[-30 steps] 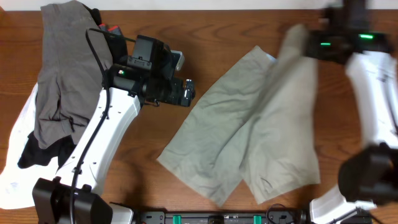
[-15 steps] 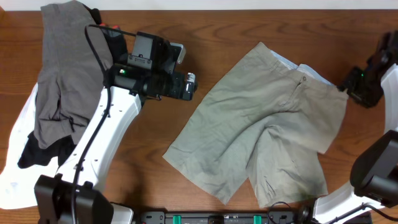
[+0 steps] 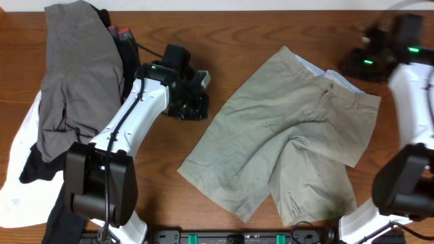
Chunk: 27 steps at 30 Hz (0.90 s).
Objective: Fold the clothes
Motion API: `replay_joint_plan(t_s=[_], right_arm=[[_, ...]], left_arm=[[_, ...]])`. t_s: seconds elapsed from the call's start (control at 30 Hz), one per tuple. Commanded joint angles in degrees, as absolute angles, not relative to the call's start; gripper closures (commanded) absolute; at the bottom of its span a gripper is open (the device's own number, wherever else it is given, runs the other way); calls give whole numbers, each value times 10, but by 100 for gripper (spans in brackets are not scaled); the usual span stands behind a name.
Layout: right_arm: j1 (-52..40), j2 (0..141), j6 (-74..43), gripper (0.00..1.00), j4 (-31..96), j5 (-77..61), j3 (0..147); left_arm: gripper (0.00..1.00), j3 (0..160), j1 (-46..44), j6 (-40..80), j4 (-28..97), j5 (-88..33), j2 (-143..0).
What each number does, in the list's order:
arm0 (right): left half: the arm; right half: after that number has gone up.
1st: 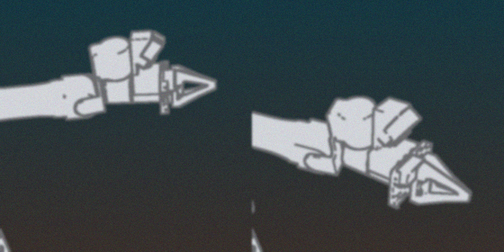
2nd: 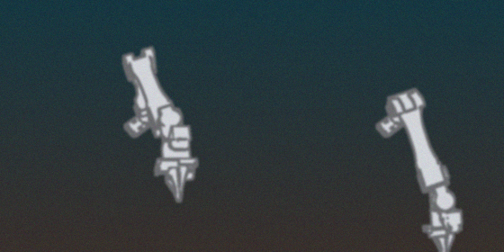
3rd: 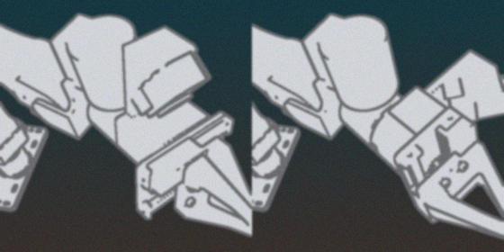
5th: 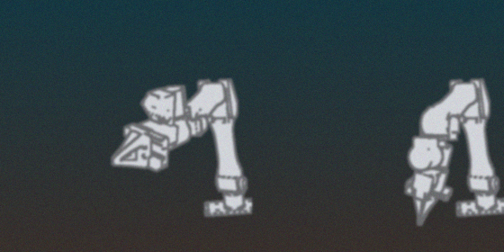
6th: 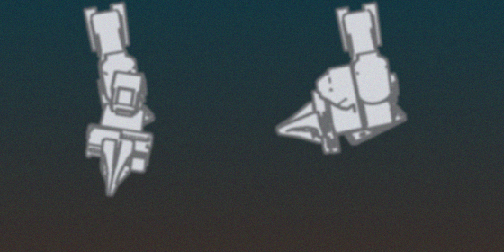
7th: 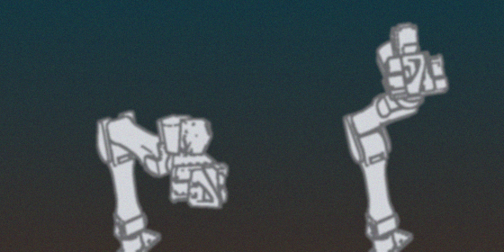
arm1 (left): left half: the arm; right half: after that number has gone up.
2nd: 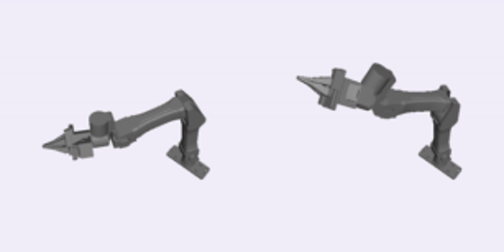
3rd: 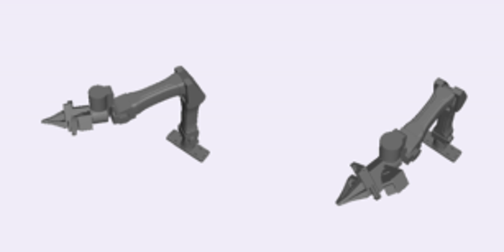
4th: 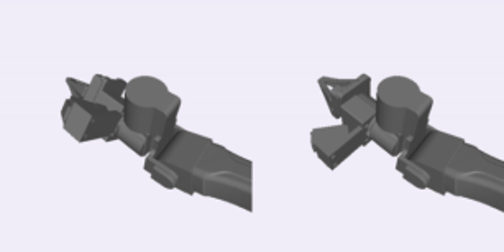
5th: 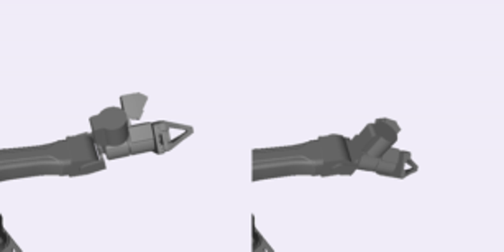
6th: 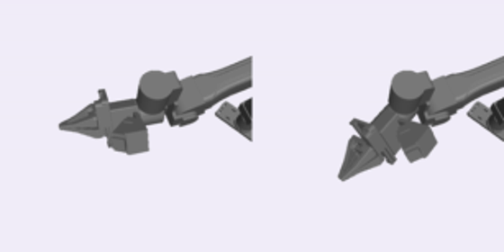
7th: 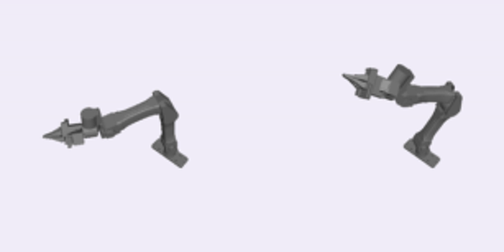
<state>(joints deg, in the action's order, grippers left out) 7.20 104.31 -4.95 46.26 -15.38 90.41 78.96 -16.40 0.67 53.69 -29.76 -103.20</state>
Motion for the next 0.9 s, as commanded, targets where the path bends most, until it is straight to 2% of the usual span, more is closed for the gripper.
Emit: replay_joint_plan(t_s=[0.0, 0.03, 0.33, 0.67, 0.87], right_arm=[[21, 1054, -30, 96, 442, -110, 916], [10, 1066, -32, 99, 434, -112, 916], [-66, 1177, -1, 99, 422, -152, 916], [-109, 1223, 1, 99, 448, -139, 916], [-125, 1224, 1, 99, 497, -118, 916]], left_arm=[[94, 790, -165, 7, 580, -324, -1033], [94, 790, -166, 7, 601, -324, -1033], [94, 751, -198, 28, 666, -324, -1033], [94, 672, -215, 54, 660, -324, -1033], [94, 630, -216, 119, 594, -324, -1033]])
